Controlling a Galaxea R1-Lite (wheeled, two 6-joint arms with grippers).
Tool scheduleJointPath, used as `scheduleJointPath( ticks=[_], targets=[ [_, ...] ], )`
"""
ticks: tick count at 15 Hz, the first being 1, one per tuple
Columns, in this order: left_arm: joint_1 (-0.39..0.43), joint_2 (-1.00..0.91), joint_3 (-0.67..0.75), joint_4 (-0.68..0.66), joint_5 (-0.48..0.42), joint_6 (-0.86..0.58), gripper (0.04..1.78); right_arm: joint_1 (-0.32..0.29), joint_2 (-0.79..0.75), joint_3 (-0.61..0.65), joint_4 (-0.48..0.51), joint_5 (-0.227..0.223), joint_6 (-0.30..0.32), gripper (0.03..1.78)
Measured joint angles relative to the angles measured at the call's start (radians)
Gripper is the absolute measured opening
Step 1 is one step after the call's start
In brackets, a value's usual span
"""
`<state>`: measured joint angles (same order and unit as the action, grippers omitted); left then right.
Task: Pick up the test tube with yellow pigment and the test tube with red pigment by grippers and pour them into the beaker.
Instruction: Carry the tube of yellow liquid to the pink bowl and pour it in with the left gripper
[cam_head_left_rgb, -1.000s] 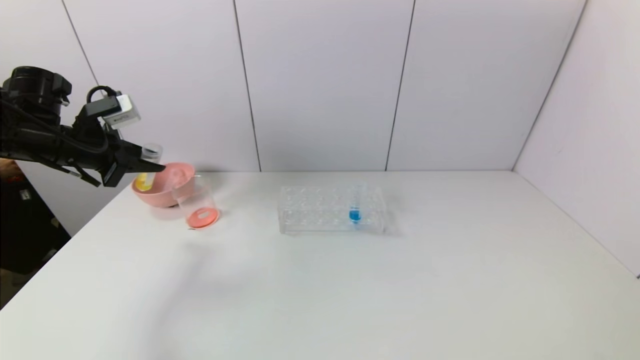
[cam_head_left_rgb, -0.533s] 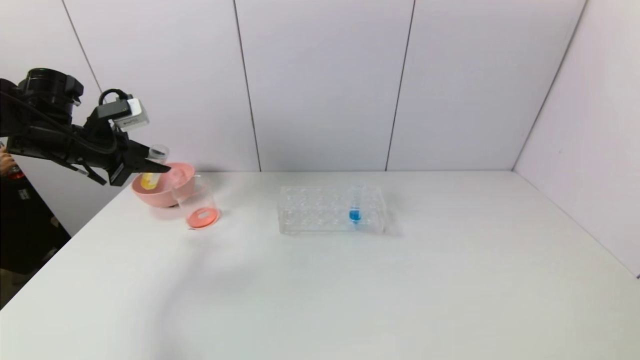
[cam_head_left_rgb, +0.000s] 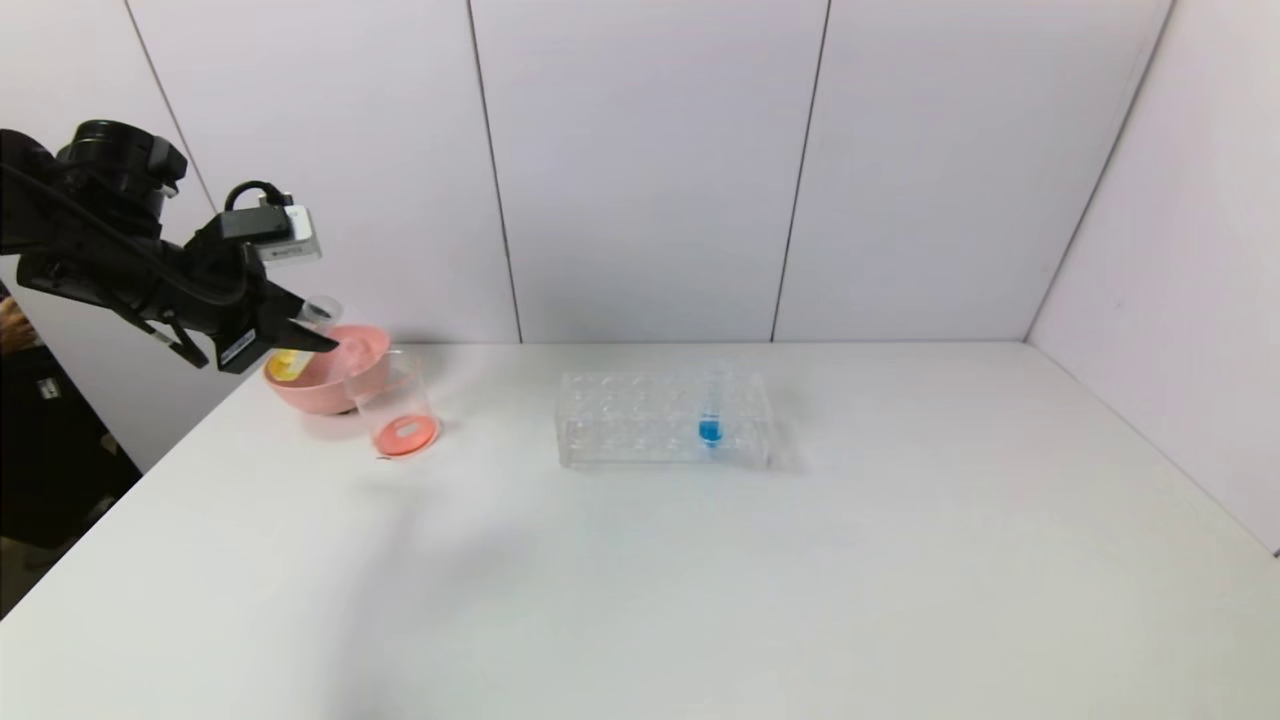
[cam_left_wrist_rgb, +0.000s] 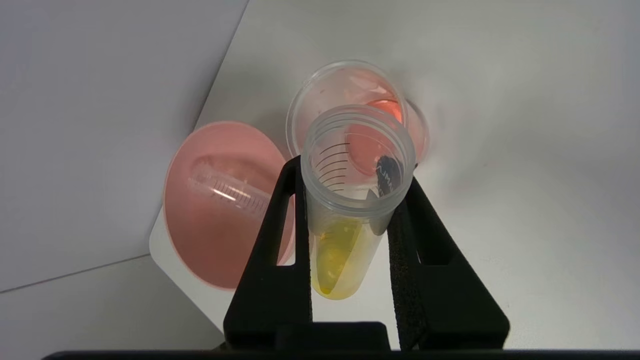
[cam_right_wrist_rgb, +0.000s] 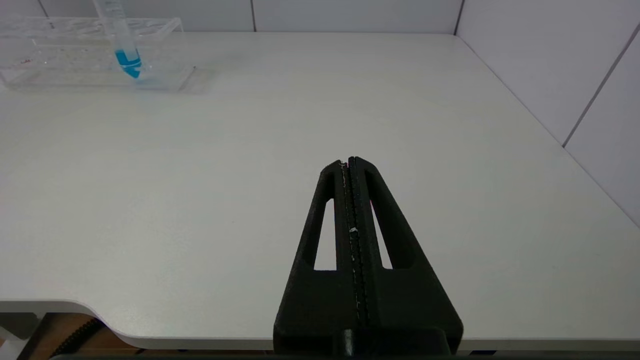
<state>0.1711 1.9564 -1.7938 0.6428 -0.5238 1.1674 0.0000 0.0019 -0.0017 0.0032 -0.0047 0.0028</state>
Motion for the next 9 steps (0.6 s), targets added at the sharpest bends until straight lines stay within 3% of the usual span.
scheduleJointPath(
  ticks=[3, 9],
  targets=[
    [-0.010, 0.012, -0.074, 0.102, 0.101, 0.037, 0.45, 0.000, 0.000, 0.000, 0.000, 0.000, 0.000, 0.11],
    [-0.030, 0.039, -0.150, 0.175, 0.226, 0.034, 0.45, 0.000, 0.000, 0.000, 0.000, 0.000, 0.000, 0.11]
  ],
)
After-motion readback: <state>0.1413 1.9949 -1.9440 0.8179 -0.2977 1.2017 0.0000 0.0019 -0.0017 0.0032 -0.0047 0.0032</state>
